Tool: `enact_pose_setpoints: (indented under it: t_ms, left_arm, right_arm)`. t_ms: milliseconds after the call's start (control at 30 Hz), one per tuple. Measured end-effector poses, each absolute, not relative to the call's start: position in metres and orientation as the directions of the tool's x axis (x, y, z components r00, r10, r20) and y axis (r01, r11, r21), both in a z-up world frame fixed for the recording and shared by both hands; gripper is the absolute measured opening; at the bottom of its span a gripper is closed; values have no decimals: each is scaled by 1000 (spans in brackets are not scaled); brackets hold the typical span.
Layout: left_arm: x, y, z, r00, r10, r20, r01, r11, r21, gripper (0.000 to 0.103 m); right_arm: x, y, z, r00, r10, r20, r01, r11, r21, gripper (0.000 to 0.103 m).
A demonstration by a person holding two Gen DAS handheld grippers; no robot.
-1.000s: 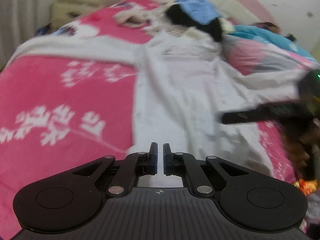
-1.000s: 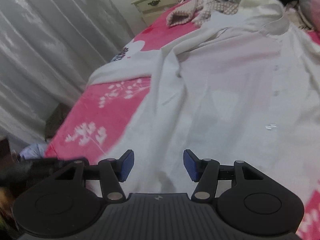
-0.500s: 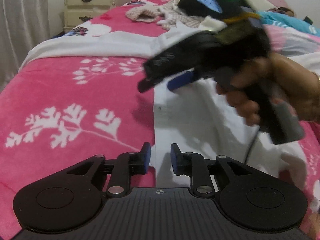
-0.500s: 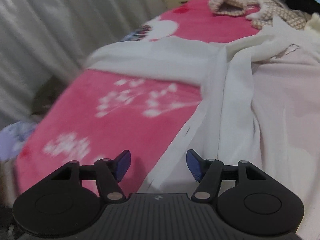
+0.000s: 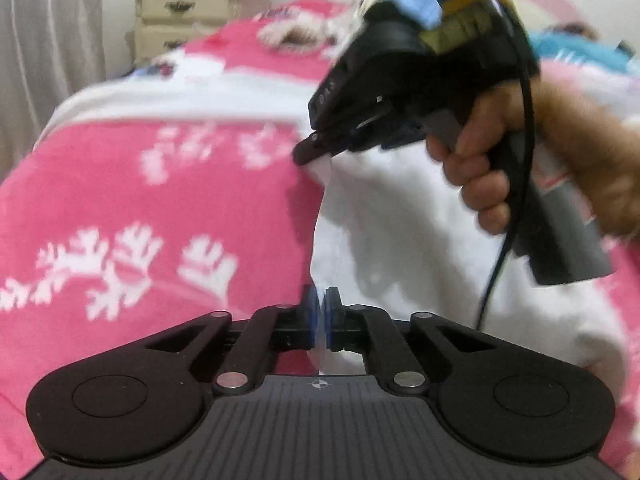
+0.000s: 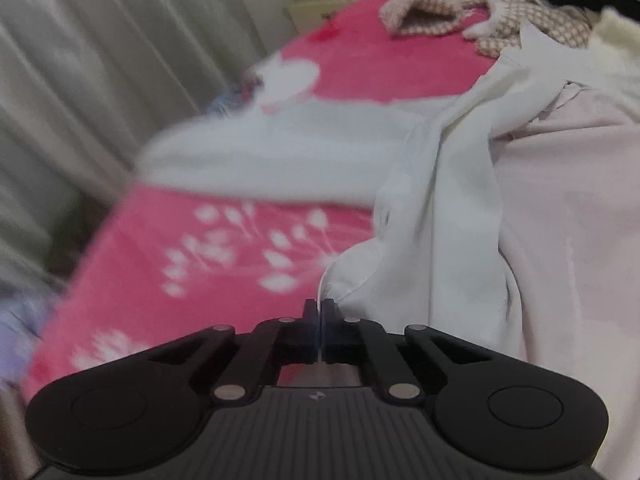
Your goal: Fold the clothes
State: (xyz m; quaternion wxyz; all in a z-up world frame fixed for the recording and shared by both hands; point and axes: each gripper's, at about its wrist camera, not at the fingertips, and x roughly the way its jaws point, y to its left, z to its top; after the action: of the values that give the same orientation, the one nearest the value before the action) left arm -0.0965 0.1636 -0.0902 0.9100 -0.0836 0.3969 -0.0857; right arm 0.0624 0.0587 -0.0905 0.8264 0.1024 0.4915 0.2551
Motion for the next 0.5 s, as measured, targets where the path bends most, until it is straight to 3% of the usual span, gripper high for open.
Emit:
enact_pose_setpoints:
  t_ms: [133,267,500]
  left_arm:
    - [-111,159,-45,737,-349,-578,212,932,-293,2]
    - [-115,137,-23,715,-496,-493,354,864,-357,2]
    - [-111,74,-43,539,-661,-522,492,750,-442,2]
  right_arm:
    - [60,6,-49,434,644,-630,-298,763,574,2]
    - [50,-62,-20,512,666,-542,-251,720,647,2]
    - [14,-152,-49,591,548,-592,-67,765,641,2]
